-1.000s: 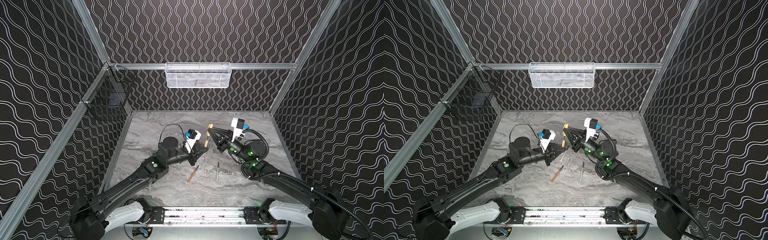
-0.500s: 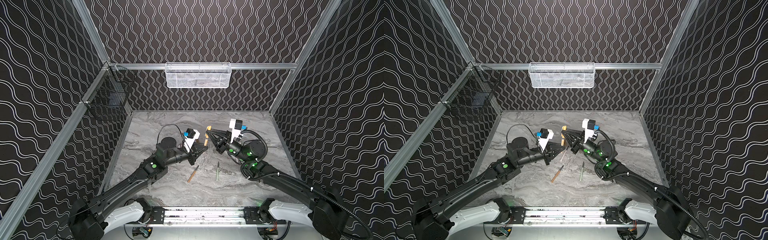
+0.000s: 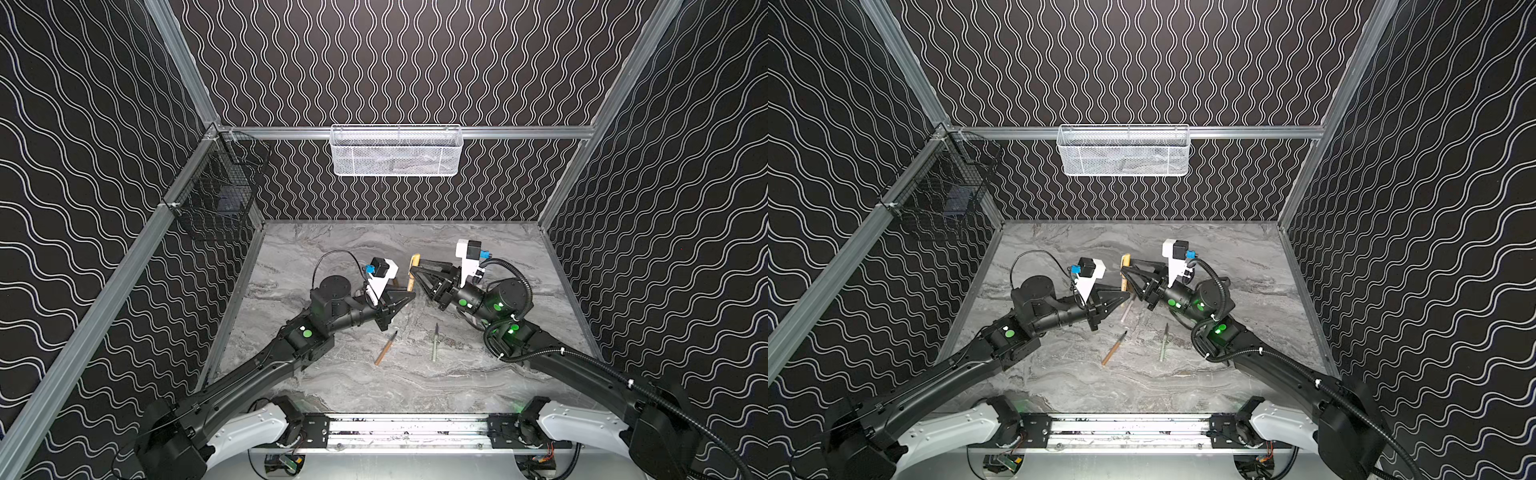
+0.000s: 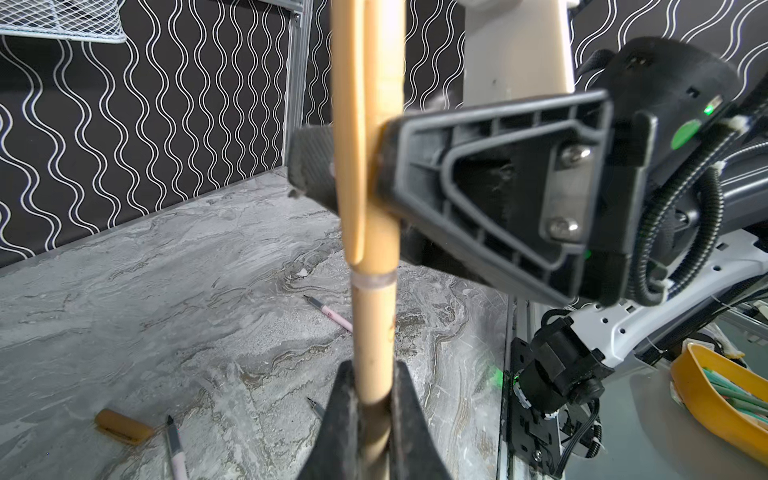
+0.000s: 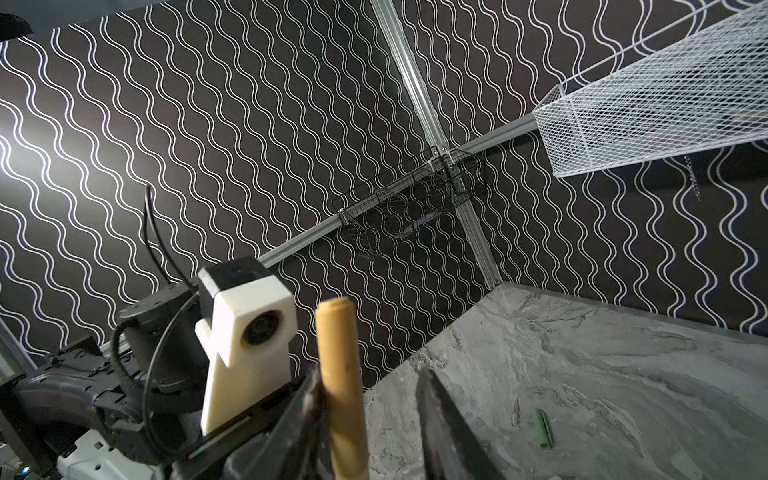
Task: Insert the pens into the pen caps
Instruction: 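Push the tan cap down over the pen with the right gripper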
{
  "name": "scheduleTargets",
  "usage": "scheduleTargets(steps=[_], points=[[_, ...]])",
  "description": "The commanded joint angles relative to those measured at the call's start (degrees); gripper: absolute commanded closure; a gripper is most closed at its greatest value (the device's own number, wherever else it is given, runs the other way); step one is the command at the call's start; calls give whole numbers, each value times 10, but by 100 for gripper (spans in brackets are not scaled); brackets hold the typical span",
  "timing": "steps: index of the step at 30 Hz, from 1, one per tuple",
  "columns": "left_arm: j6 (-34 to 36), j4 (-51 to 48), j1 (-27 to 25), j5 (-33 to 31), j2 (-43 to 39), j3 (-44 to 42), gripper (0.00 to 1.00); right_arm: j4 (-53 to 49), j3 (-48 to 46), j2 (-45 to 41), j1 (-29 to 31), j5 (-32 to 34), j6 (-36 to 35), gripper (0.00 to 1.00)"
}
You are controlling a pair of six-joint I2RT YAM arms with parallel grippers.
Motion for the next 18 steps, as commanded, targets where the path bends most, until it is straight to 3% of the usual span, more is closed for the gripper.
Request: scheduleTargets(steps=[1, 9, 15, 18], points=[[8, 26, 0, -1, 4, 6, 100, -49, 12, -20, 0, -5, -12, 52], [31, 19, 1, -32, 9, 2, 100, -201, 47, -70, 0, -3, -56, 42], [40, 1, 1, -44, 21, 12, 100, -349, 113, -79, -2, 3, -125, 47], [41, 1, 0, -44, 24, 12, 100, -402, 147, -73, -3, 62, -137, 50]])
